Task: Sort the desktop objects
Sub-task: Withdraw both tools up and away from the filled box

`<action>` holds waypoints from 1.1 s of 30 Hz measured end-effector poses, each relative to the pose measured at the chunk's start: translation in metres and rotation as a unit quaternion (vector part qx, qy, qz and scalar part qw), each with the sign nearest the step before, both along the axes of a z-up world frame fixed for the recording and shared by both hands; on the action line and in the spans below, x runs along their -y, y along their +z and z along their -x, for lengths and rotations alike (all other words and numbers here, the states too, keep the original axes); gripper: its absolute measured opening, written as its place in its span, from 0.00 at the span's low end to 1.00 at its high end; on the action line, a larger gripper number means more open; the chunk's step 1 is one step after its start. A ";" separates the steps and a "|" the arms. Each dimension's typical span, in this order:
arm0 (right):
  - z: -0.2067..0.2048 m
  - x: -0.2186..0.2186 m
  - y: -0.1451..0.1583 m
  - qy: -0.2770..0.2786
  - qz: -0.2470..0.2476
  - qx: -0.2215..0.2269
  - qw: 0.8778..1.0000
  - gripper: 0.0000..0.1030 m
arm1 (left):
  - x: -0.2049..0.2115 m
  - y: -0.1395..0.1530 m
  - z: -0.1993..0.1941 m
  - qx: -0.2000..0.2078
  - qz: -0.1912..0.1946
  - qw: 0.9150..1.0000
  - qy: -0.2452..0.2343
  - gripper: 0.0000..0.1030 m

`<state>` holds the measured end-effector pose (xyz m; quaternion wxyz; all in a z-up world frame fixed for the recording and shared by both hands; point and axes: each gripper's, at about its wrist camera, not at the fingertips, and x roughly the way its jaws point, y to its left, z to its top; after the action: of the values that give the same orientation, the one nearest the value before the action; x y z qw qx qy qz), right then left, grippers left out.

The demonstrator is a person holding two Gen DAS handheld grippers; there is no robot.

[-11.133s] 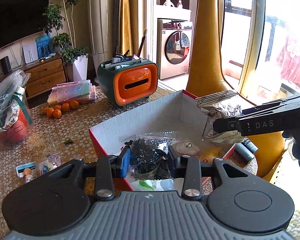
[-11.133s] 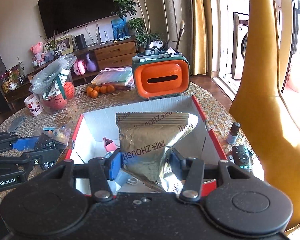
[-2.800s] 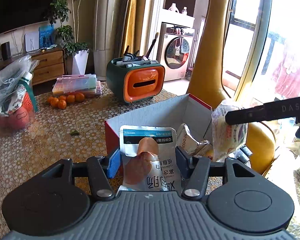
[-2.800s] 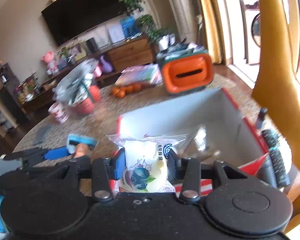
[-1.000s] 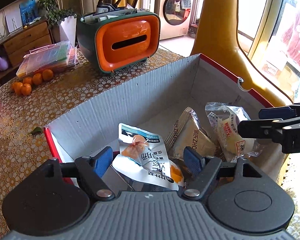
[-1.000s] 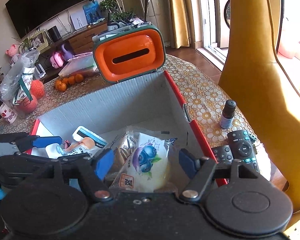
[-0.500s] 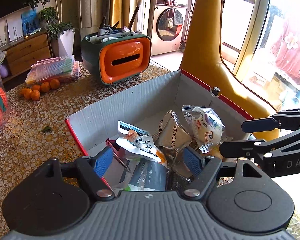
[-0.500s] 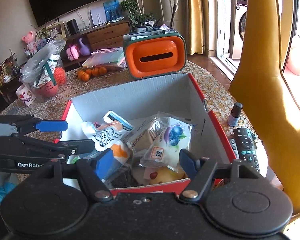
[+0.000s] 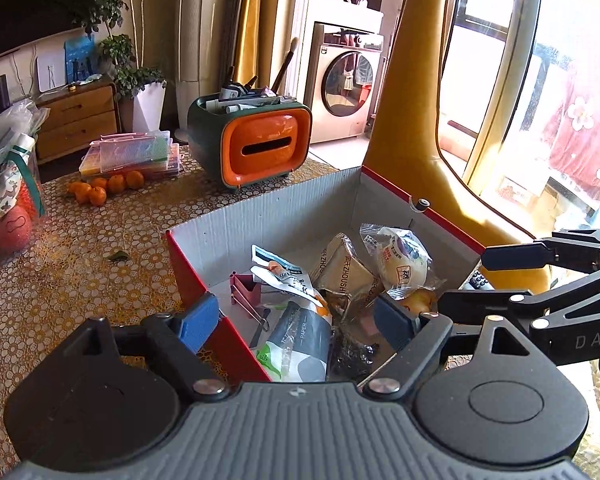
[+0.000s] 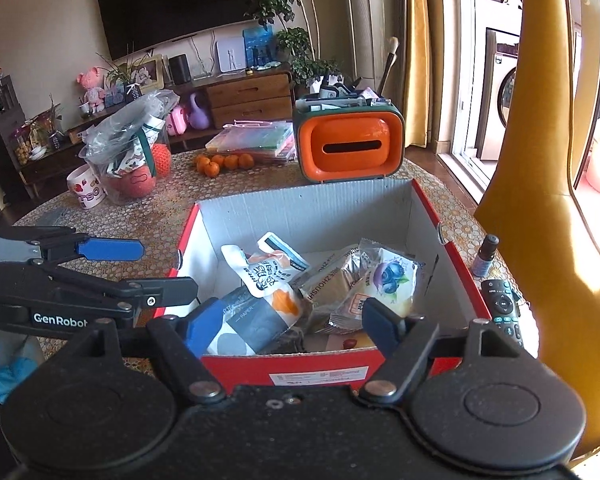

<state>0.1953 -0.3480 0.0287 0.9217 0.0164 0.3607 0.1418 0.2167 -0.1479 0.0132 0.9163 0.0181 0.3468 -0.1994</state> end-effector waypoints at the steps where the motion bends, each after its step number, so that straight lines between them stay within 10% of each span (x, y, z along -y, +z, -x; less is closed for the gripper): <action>1: 0.003 0.000 0.000 0.000 0.000 0.004 1.000 0.76 | -0.001 0.000 0.002 0.002 0.000 1.000 0.001 0.82; 10: 0.026 0.004 0.002 0.000 -0.018 0.038 0.999 0.86 | -0.009 0.003 0.019 0.015 0.004 1.000 0.021 0.98; 33: 0.081 -0.006 0.002 -0.021 -0.041 0.097 0.994 0.99 | -0.023 0.006 0.070 0.023 0.007 0.999 0.044 1.00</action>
<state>0.1141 -0.3416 0.0309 0.9535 0.0483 0.2634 0.1382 0.1466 -0.1245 0.0191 0.9321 0.0007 0.3245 -0.1608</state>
